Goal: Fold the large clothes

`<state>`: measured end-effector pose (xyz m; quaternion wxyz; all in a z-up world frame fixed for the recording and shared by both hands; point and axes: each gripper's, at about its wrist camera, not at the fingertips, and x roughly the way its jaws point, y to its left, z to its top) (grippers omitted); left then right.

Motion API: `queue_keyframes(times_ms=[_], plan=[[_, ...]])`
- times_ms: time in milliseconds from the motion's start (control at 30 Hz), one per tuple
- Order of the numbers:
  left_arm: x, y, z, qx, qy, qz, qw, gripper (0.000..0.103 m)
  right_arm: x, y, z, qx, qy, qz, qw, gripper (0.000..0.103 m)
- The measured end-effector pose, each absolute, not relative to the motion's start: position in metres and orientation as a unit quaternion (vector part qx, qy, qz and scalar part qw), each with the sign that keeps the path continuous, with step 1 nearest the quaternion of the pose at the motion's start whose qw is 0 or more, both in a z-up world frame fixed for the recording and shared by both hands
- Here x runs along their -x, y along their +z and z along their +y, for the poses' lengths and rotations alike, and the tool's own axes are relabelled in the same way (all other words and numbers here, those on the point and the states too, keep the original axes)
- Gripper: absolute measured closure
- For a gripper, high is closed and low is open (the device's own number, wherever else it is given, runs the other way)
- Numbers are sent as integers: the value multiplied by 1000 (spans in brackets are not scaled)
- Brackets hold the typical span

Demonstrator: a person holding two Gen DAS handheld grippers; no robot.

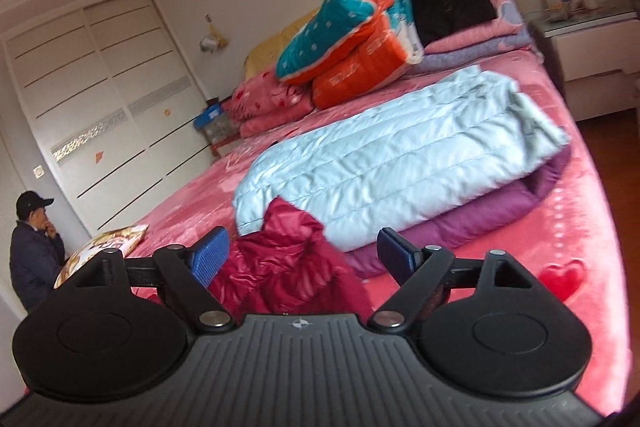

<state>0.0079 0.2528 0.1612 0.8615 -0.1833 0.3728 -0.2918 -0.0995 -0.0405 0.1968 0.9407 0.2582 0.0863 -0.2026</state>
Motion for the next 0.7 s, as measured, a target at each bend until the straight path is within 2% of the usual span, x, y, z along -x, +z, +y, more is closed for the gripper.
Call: queue_keyframes(times_ms=[133,400,700], plan=[[20,160,223,122,-338,377,854,34,143,195,-34,-241,-232,85,939,0],[69,155,181,61,-387,401,828,34,223,189,-35,-233,-286,91,925,0],[114,176,163,36,-413,384,825,32,352,210,-56,-234,-407,11,883,0]])
